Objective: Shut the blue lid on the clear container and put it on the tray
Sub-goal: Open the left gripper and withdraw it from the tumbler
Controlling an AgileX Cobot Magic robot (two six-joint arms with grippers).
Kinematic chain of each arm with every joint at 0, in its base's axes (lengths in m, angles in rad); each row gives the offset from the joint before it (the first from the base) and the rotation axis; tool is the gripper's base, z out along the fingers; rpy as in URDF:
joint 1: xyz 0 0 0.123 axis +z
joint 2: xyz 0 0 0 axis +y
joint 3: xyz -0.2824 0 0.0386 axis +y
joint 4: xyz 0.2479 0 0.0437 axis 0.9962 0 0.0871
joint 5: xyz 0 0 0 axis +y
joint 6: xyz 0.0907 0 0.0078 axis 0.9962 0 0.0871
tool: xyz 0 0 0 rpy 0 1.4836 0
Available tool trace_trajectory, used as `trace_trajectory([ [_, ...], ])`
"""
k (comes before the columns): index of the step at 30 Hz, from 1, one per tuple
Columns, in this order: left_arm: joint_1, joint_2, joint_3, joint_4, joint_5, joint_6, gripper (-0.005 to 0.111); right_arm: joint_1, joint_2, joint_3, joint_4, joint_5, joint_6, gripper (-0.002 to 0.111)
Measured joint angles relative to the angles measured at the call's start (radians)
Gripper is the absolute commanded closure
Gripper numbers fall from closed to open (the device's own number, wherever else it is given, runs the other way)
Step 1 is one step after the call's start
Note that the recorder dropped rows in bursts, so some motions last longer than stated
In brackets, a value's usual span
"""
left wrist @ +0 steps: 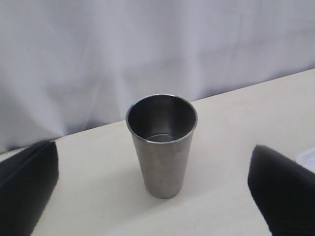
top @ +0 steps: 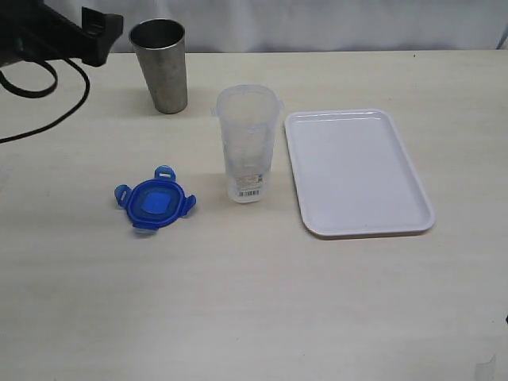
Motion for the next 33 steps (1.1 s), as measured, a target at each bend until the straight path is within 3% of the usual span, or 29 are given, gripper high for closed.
trace_trajectory([
  [9,0.0,-0.237,-0.028,0.002,0.205,0.0,0.009,0.0,0.0,0.0,0.0,0.0,0.0,0.104],
  [21,0.0,-0.512,-0.118,0.002,0.177,0.002,0.009,0.0,0.0,0.0,0.0,0.0,0.0,0.104],
  [25,0.0,-0.631,-0.118,-0.05,0.299,-0.005,0.009,0.0,0.0,0.0,0.0,0.0,0.0,0.104],
  [28,0.0,-0.691,-0.143,-0.04,0.434,-0.001,0.009,0.0,0.0,0.0,0.0,0.0,0.0,0.104],
  [33,0.0,-0.496,-0.348,0.039,1.004,-0.001,0.009,0.0,0.0,0.0,0.0,0.0,0.0,0.104],
])
